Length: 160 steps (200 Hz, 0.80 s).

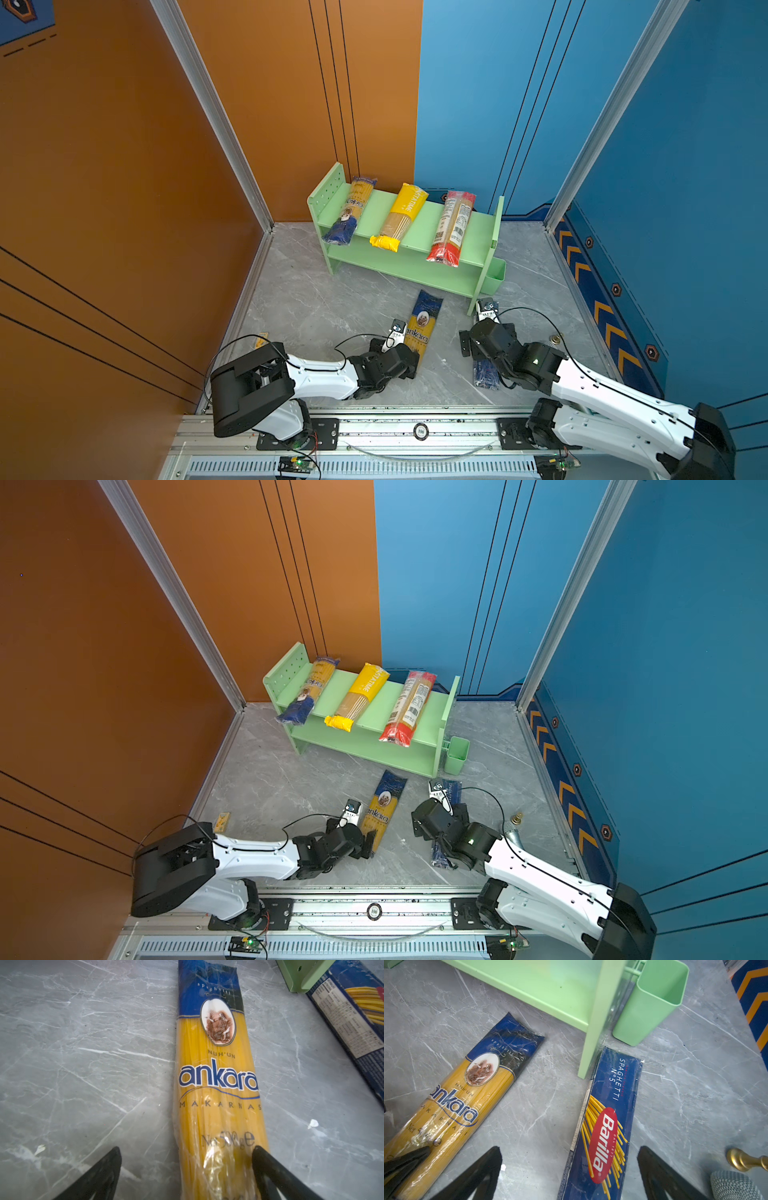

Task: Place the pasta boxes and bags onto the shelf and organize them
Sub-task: 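Close the left gripper on the ankara bag while the right gripper draws back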

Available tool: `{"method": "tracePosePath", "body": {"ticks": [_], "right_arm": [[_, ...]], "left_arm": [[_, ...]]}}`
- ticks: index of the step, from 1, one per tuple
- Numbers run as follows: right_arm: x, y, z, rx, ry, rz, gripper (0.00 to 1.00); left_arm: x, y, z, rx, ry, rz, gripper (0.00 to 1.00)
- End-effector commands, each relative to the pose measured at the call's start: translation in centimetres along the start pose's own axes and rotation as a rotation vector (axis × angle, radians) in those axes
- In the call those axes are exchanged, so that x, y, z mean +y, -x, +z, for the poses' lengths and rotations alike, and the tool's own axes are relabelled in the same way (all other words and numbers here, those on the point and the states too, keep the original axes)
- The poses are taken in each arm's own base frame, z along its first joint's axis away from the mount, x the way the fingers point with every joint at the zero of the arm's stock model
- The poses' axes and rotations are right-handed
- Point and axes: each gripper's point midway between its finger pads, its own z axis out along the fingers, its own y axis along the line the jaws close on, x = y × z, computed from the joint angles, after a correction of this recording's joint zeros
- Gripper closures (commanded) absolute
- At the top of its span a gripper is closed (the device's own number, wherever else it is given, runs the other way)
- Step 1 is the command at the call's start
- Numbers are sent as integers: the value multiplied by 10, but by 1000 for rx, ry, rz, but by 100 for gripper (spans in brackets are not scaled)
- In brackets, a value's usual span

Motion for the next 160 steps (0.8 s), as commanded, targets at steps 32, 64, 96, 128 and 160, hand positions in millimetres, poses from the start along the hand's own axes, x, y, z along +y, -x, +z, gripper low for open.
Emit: {"method": "tracePosePath", "body": {"ticks": [32,64,96,128,160], "right_arm": [[-15,-16,1,32,5,64,0],[-17,-18,2,37,4,71,0],[-19,-20,2,36,2,78,0],[-23,-21,1,31,-1,89,0],[-24,-20,0,26,0,98,0]], "left_arm": [[-8,-21,4,70,2,106,2],[-19,-26,7,97,-29,124,2],[-20,-37,9,129,-33,125,2],[-19,-44,10,144,-28,128,2],[-17,-46,12,144,-15,134,1]]}}
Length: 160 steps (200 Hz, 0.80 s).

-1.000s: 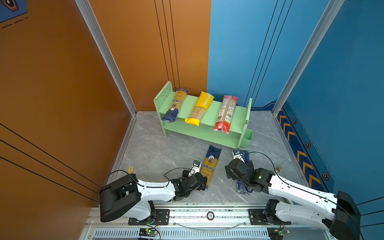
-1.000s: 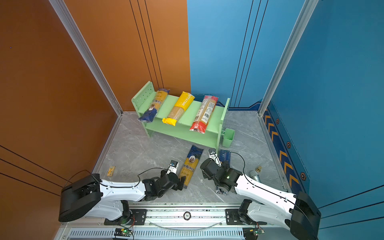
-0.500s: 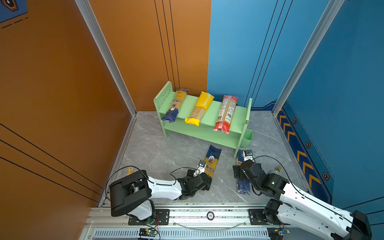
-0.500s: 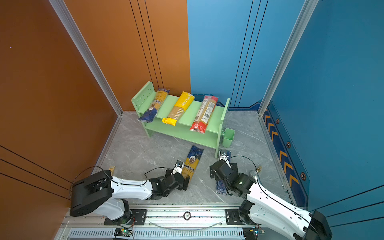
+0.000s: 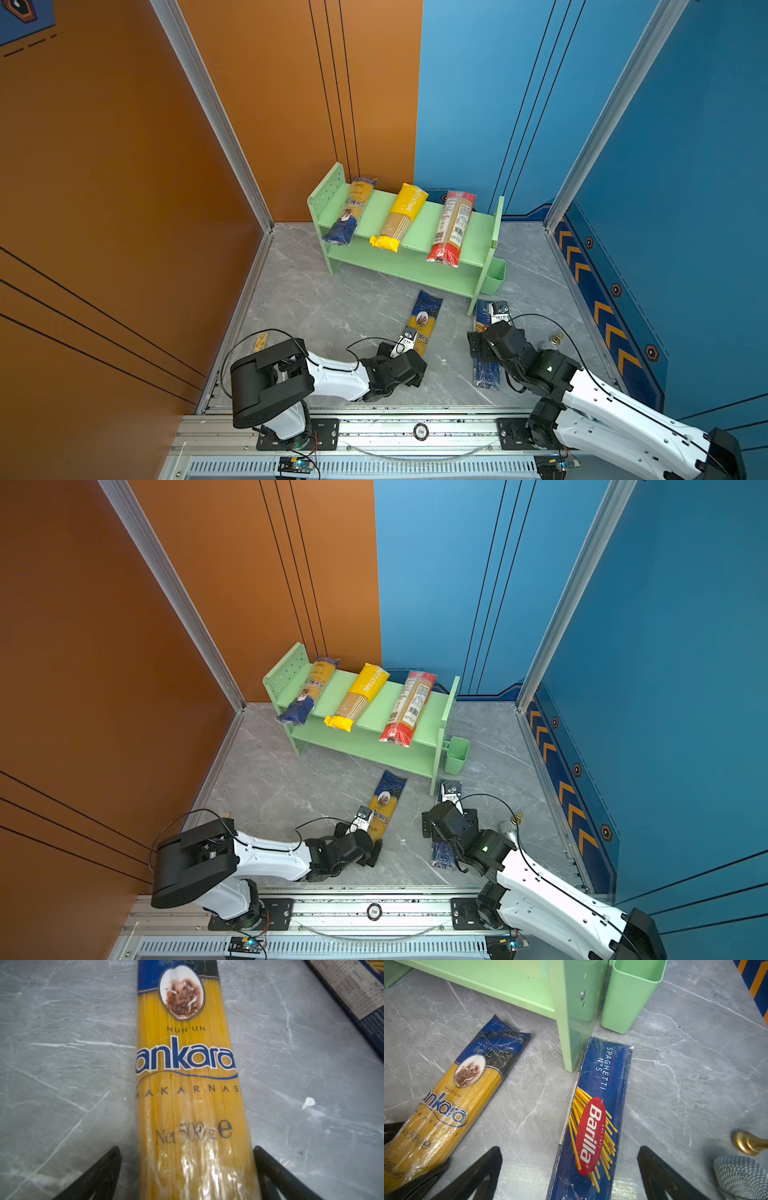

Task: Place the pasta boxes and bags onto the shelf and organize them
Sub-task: 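Close the left gripper on the ankara bag while the right gripper draws back, then lift the ankara bag with the left gripper toward the shelf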

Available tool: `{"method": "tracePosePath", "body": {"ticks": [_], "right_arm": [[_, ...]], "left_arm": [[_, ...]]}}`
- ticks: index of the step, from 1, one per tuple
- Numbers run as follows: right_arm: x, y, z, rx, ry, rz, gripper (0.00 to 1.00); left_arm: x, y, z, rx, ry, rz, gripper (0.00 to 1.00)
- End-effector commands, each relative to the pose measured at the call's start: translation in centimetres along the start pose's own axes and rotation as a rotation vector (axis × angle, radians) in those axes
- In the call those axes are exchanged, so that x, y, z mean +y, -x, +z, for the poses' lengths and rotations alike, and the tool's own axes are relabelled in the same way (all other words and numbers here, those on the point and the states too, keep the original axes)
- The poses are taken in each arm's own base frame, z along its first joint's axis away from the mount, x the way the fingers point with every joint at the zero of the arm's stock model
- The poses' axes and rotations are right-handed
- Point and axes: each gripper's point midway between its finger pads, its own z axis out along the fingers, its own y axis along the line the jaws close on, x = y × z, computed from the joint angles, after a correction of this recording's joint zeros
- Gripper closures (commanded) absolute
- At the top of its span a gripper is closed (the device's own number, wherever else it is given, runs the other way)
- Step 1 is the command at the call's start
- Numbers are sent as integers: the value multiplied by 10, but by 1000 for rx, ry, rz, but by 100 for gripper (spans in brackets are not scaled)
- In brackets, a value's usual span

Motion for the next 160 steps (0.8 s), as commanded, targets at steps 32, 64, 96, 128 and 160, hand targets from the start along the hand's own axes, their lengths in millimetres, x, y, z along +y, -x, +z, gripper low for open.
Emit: {"method": "tracePosePath", "body": {"ticks": [32,64,96,128,160], "right_arm": [[-7,-9,0,27,-12,14,0],[-7,-10,1,29,-16,19,0],[-8,-9,1,26,-18,22,0],[-9,-7,0,20,-21,28,0],[-11,-7,-1,18,-21,31,0]], "left_arm": [[4,-27,3,83,17,50,31],[8,-25,1,69,35,49,58],[15,-22,-4,37,60,38,77],[20,-15,-13,-2,65,16,93],[20,-2,-26,-49,34,-1,100]]}}
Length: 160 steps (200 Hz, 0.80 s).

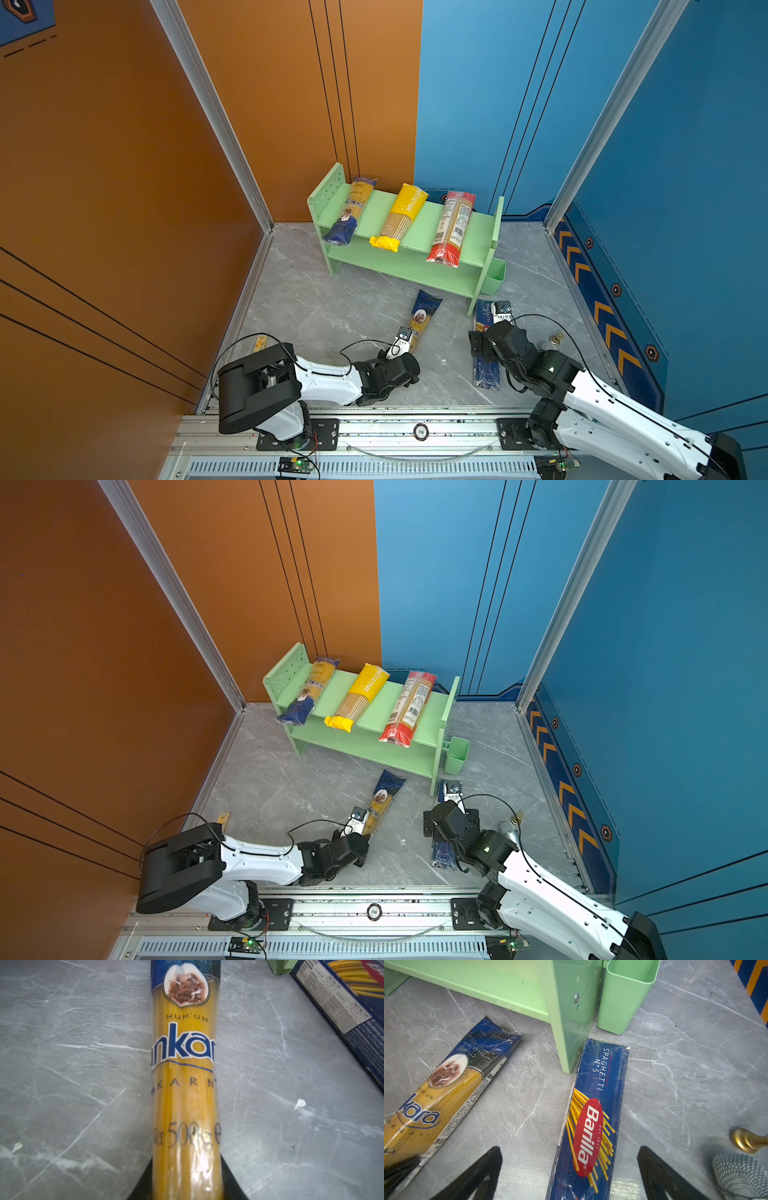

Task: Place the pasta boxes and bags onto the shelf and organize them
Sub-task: 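Lift the ankara bag with the left gripper toward the shelf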

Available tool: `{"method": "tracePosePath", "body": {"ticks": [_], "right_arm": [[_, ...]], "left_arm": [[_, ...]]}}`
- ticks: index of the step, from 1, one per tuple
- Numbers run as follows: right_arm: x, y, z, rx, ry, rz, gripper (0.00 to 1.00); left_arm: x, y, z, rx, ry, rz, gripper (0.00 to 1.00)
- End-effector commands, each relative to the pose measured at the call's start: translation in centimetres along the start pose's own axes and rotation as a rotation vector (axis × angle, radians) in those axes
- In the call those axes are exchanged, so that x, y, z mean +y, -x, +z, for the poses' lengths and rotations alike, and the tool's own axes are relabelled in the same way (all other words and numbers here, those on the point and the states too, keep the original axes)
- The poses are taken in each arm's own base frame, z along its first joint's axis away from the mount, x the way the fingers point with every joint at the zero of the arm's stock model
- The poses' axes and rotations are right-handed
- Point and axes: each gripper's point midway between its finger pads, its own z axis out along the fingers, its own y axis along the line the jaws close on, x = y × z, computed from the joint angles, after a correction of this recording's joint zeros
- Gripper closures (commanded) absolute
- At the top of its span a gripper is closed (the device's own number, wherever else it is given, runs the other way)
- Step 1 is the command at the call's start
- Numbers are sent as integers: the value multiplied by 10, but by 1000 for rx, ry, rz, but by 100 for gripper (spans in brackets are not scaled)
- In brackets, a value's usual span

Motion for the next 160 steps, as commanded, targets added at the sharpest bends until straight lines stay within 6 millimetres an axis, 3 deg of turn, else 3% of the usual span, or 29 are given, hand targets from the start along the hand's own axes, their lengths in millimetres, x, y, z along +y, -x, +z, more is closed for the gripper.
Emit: {"method": "tracePosePath", "body": {"ticks": [1,48,131,160], "right_arm": [[-8,-10,0,26,-19,7,0],[-9,-7,1,20,-18,12,0],[-9,-3,5,21,-29,19,0],[-7,-1,6,26,-26,23,0]], "left_arm": [[10,-5,-10,3,24,27,100],[18,9,-35,-63,-22,-42,100],[43,43,-97,-161,-57,-53,100],[53,42,-109,-153,-54,-46,100]]}}
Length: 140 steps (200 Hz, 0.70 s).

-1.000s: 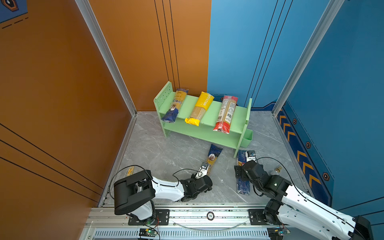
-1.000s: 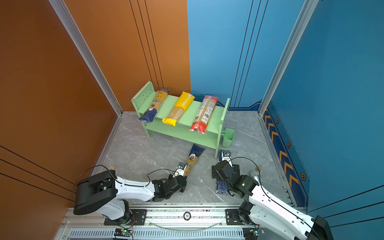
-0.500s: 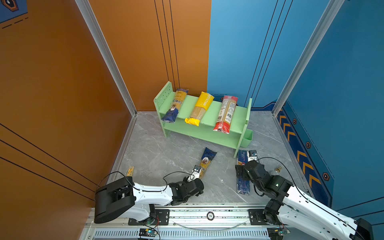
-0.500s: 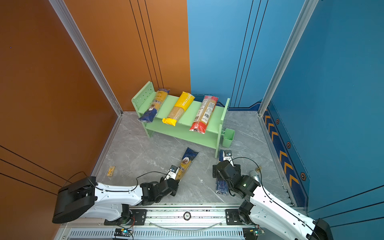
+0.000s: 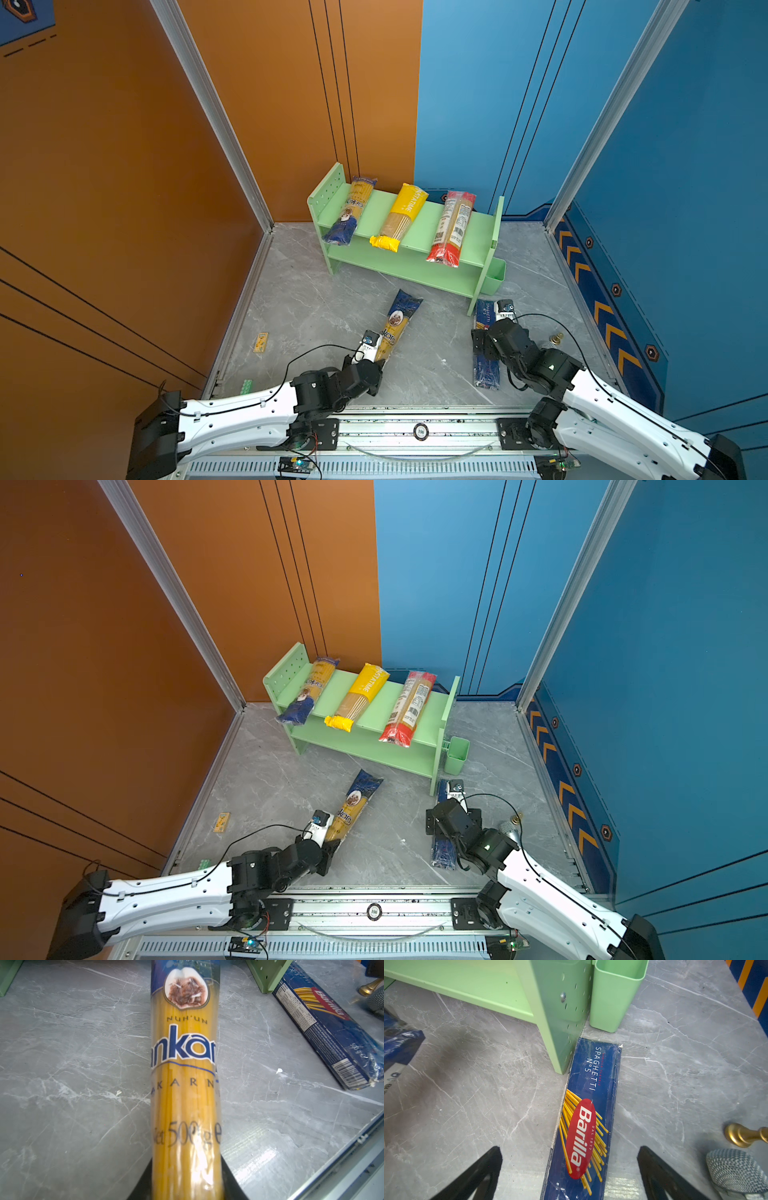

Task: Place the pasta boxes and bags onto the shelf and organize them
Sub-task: 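Lift the ankara bag with the left gripper toward the shelf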

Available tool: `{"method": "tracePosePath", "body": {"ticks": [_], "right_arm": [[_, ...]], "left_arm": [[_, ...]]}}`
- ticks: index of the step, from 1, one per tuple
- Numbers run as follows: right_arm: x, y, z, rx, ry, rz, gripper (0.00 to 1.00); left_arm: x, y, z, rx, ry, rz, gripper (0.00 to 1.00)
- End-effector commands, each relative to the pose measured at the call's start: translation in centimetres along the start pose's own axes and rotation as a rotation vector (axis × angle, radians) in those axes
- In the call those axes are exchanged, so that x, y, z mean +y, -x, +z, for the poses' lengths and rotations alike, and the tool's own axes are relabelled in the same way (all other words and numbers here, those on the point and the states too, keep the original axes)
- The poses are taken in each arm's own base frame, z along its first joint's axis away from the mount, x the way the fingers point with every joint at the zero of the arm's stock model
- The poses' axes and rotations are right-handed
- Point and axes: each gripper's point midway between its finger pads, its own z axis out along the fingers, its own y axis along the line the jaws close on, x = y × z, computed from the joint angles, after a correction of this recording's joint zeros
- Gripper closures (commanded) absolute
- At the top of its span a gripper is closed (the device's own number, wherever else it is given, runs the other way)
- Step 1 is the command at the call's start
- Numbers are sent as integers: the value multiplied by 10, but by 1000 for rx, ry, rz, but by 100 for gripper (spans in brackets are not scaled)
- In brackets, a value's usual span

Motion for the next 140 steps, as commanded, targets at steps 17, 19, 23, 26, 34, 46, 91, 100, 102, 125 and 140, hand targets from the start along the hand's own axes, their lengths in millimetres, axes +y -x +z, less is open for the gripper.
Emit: {"method": "tracePosePath", "body": {"ticks": [17,19,23,26,34,46,91,100,102,125,140], "right_arm": [[1,1,1,11,1,1,0],[2,1,1,11,2,2,0],[1,2,1,10,1,1,0],[1,2,0,10,1,2,0],[1,2,0,8,0,4,0],[1,3,0,6,-1,4,0],[0,3,1,5,-5,2,0],[0,3,1,4,-5,2,0],[0,2,1,5,-4,2,0],[0,1,1,7,-2,3,0],[0,0,1,7,-1,3,0]], "left_arm": [[-2,38,-24,-120,-19,-26,100],[-2,39,-25,-120,-22,-26,100],[-3,40,-26,-122,-29,-27,100],[-4,40,-27,-121,-33,-28,100],[-6,43,-29,-124,-49,-29,100],[-10,47,-33,-124,-72,-32,100],[-23,63,-48,-130,-142,-35,100],[-23,67,-51,-142,-145,-38,100],[-23,69,-52,-146,-146,-39,100],[-17,82,-60,-191,-114,-36,100],[-10,93,-65,-227,-73,-20,100]]}}
